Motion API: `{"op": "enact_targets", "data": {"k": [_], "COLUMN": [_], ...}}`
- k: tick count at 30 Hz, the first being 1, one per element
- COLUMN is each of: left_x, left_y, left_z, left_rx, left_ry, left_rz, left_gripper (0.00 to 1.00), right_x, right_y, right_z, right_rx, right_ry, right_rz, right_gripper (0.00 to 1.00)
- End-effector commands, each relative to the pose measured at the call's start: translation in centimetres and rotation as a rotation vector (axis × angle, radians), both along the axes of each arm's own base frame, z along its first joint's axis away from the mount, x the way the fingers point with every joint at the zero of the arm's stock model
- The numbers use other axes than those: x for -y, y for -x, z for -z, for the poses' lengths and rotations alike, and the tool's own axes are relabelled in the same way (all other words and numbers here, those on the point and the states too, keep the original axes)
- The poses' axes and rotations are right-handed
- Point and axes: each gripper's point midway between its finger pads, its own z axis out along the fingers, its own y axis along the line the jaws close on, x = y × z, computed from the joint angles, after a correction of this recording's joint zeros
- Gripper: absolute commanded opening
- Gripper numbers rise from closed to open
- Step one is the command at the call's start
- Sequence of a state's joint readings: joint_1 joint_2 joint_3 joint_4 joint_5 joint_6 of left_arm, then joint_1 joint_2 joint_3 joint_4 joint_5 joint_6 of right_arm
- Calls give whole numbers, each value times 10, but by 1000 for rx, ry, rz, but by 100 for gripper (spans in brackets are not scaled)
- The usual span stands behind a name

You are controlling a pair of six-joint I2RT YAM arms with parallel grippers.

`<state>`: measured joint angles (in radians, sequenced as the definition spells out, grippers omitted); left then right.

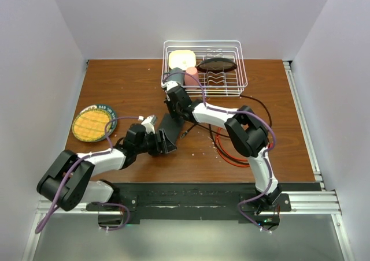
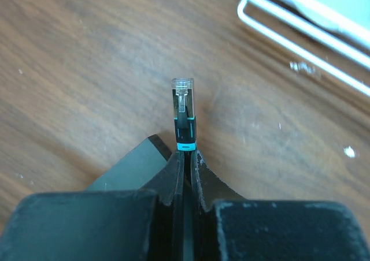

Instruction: Insert the plug into the switch port

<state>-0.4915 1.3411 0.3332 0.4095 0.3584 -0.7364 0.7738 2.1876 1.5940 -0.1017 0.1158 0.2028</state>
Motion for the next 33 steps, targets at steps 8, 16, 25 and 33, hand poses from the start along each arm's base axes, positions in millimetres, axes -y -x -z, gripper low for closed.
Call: {"op": "enact_targets", "data": {"k": [8, 16, 25, 33], "left_x": [-14, -10, -39, -47], "left_y": [-56, -66, -99, -146], "left_z": [-50, -69, -75, -44], "left_rx": [239, 293, 350, 249], "left_ry": [-126, -146, -299, -300], "left_rz": [-95, -72, -212, -183], "left_gripper": [79, 79, 84, 85], "right_x": [30, 53, 83, 113], "right_y": [48, 48, 64, 61], "right_z": [-64, -81, -53, -44], "right_rx": [23, 69, -14, -67], "right_ry": [-54, -18, 17, 12], "right_rz": [101, 161, 243, 360], "right_gripper": [0, 0, 0, 0]}}
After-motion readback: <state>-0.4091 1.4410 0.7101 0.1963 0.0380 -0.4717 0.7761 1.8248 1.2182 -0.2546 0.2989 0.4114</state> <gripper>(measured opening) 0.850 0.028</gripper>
